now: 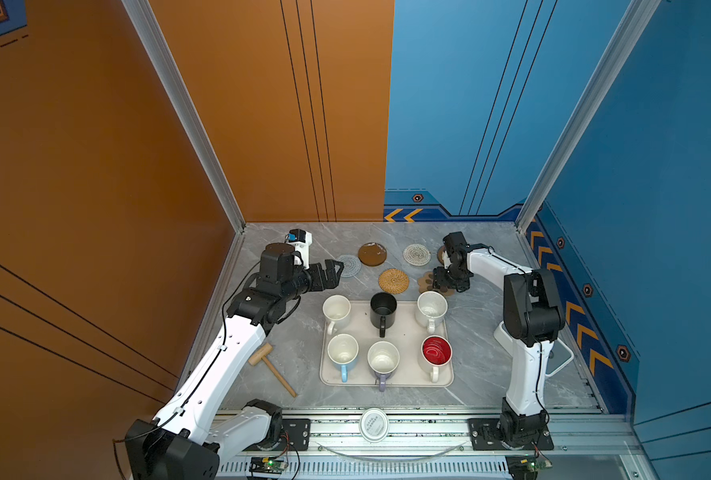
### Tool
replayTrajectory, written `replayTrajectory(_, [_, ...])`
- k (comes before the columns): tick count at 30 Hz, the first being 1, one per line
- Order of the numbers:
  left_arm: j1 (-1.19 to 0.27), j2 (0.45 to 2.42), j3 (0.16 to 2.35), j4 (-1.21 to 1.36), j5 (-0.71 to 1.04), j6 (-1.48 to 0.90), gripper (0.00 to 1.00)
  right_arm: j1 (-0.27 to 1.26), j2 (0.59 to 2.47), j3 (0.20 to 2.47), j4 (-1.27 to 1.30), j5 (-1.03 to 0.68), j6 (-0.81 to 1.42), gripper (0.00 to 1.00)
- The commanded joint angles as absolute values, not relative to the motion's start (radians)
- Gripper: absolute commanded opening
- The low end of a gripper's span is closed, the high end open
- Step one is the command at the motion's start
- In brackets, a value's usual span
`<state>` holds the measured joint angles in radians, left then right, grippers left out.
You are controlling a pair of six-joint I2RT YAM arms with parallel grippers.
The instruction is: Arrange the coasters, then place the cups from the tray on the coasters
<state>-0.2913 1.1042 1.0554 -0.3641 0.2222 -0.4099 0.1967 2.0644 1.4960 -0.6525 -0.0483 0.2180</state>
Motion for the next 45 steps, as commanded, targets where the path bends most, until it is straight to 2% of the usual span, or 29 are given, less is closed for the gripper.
replayTrajectory(1, [-0.304, 1.101, 1.093, -0.377, 0.235, -0.413, 0.99, 0.191, 1.986, 1.467, -0.645, -0.018, 0.223, 0.73])
replayTrajectory(8, [-0.310, 1.101, 1.092, -0.377, 0.227, -0.407, 0.99, 0.217, 1.930, 1.545, -0.657, -0.076, 0.220, 0.75])
replayTrajectory(20, [-0.310, 1.114, 1.098, -0.378, 0.224, -0.391, 0.99, 0.300, 2.152, 1.714, -0.741, -0.076, 0.181, 0.78])
replayTrajectory(24, [-0.310, 1.124, 1.104, -0.377, 0.228, -0.397, 0.99, 0.304, 2.178, 1.721, -0.741, -0.057, 0.176, 0.73])
replayTrajectory(35, [-0.316, 1.146, 1.111, -0.378, 0.230, -0.402, 0.99, 0.321, 2.215, 1.691, -0.794, 0.082, 0.140, 0.72])
replayTrajectory(45, [-0.320, 1.159, 1.117, -0.377, 0.230, -0.402, 0.99, 0.268, 2.216, 1.627, -0.793, 0.086, 0.145, 0.73])
